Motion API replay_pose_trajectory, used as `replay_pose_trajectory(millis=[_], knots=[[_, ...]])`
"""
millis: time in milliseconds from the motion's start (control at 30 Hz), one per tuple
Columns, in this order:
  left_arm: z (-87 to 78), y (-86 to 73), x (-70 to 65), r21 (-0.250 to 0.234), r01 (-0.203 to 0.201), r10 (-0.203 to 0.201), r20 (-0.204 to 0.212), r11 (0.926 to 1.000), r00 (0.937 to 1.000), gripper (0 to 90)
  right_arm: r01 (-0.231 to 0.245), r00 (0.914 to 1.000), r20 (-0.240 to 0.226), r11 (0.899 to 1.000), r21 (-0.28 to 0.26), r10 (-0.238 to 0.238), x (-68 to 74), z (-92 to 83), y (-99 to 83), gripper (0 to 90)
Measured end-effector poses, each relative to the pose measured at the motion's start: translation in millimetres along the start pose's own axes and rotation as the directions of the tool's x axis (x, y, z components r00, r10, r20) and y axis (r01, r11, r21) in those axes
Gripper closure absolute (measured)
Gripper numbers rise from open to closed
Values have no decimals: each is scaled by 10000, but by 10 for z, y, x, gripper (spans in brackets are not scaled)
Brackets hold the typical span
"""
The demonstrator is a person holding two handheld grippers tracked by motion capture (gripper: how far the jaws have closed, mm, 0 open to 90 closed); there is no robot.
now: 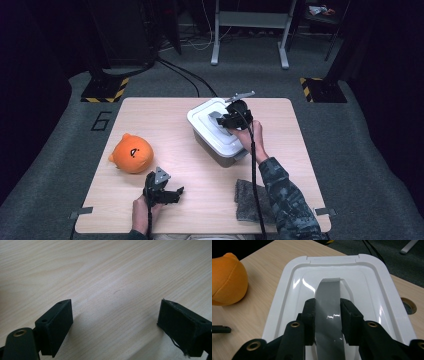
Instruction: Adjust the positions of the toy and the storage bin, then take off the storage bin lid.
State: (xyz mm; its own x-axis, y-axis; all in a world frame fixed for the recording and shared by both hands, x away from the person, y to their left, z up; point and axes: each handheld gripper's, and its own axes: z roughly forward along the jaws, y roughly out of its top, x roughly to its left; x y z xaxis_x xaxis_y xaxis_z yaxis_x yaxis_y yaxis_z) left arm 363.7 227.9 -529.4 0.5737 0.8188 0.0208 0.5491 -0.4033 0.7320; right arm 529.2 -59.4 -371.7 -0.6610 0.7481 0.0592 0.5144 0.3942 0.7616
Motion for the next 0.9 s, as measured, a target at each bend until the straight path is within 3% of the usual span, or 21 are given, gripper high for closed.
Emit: replay_pose_trajectory(millis=[333, 733, 900], knots=[[3, -2, -2, -41, 17, -17, -19, 10000, 10000, 123, -227, 9997, -12, 9997, 101, 227, 107, -23, -16, 673], [1, 0, 0, -2, 11, -11, 7, 10000, 10000, 123, -25, 9999, 105, 9999, 102, 24, 118, -19, -17, 671], [1, 0, 0, -12, 8, -8, -9, 10000, 10000, 123, 259, 9985, 485, 9994, 246, -271, 161, -7, -1, 635]])
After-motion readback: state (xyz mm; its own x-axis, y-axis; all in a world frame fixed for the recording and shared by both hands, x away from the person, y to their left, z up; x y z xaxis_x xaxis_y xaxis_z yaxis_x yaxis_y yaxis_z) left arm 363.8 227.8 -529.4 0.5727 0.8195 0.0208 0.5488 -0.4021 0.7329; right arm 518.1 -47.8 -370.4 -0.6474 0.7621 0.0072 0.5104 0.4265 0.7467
